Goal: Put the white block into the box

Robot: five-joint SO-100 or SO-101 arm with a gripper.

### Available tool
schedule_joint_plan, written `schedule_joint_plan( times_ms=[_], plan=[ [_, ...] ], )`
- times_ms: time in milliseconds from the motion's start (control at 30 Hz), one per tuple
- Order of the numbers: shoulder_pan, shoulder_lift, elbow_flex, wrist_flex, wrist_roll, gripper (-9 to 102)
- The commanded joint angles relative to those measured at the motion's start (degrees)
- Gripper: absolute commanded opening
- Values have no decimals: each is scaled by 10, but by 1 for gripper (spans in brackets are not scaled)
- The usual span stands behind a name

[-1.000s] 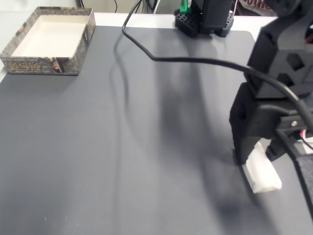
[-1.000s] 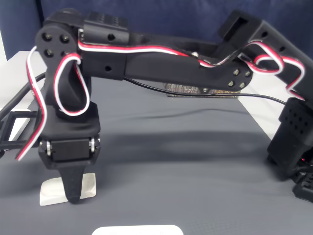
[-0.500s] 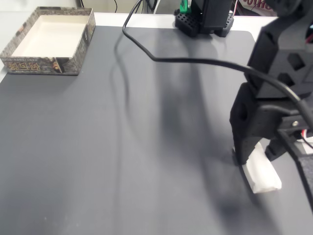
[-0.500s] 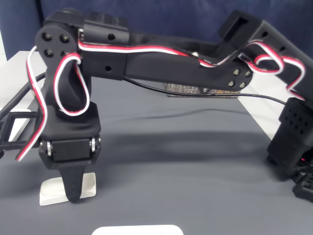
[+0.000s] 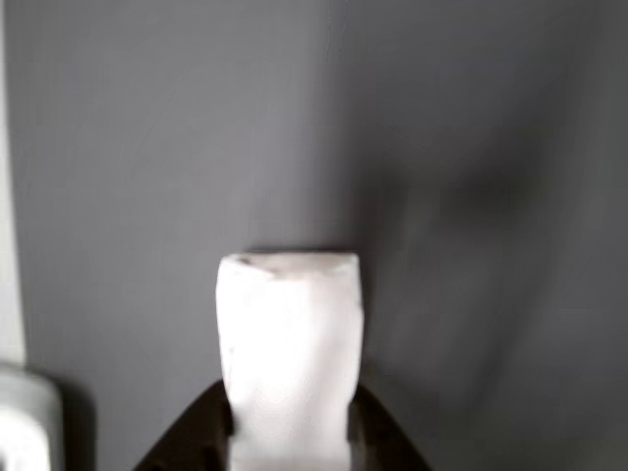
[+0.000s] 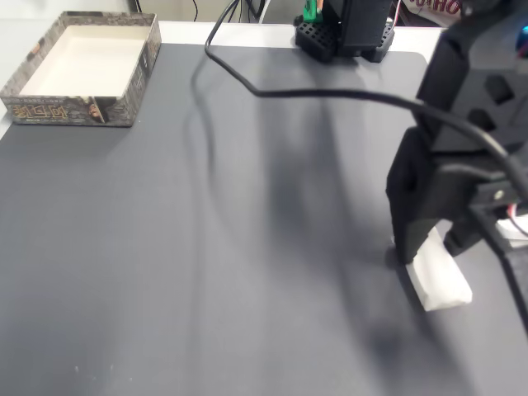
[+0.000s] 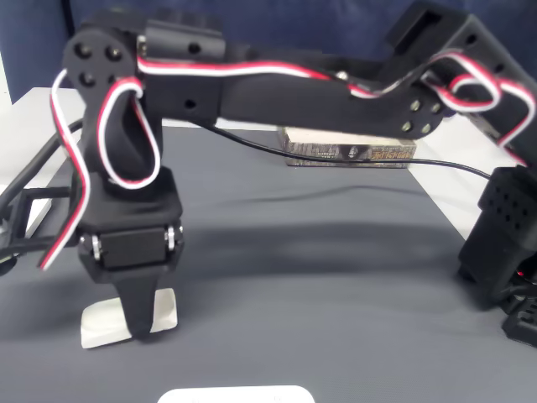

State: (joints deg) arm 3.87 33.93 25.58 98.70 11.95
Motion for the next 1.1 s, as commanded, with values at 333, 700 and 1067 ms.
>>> schedule_joint_plan(
  times_ms=[333, 700, 1067],
  plan=[
    [23, 220, 133, 4, 4, -2],
    [48, 338, 271, 4, 19, -2],
    [130, 497, 446, 3, 61, -2]
  ],
)
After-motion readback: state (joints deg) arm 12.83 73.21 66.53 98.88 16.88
